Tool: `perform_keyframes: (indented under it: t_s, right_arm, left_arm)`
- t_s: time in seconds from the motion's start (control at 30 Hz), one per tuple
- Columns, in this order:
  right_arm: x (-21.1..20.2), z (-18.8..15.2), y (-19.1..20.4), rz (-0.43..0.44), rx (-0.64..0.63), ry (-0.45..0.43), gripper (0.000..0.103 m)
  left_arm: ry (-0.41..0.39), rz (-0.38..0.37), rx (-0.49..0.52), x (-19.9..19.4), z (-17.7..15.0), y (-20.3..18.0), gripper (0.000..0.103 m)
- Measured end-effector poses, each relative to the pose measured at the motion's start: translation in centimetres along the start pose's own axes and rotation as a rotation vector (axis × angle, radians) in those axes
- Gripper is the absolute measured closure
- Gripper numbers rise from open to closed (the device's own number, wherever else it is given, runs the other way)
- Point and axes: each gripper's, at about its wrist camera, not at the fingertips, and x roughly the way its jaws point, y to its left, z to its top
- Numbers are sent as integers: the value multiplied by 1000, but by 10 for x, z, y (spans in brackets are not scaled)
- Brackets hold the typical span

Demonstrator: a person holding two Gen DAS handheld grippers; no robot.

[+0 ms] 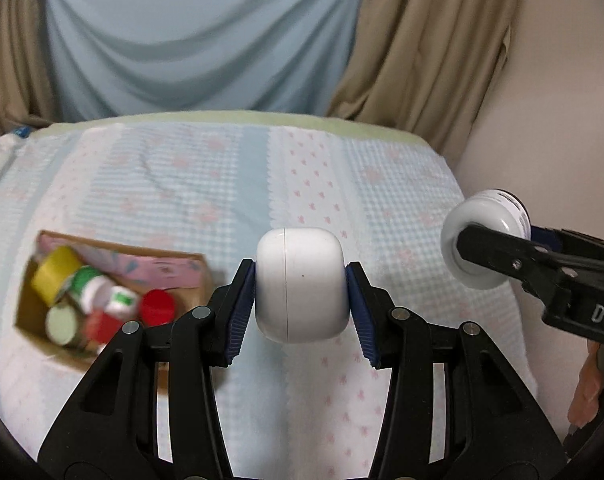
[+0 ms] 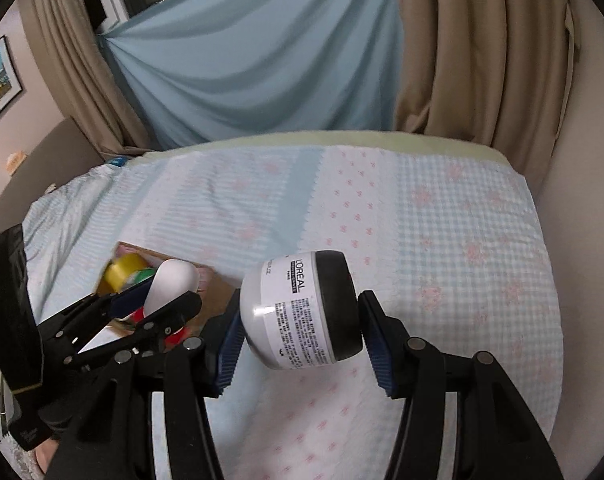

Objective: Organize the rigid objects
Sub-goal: 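Carry the case and jar into the cardboard box and open both tools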

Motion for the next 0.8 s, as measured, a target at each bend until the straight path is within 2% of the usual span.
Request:
perform_keyframes:
  t_s: [0.2,0.4,0.6,0.8]
  right_arm:
    - [-49,6,54,30,-19,-9,52]
    - [-64,8,108,44,-11,-7,53]
    - [-55,9,165,29,52,-10,53]
    - [-24,7,209,-10,160,11,53]
  left_arm:
    - [-24,39,-49,-74,15,37,61]
    - [-38,56,-67,-124,24,92,61]
    - [-6,37,-20,-145,28,155,61]
    - [47,0,52,-139,29,217,61]
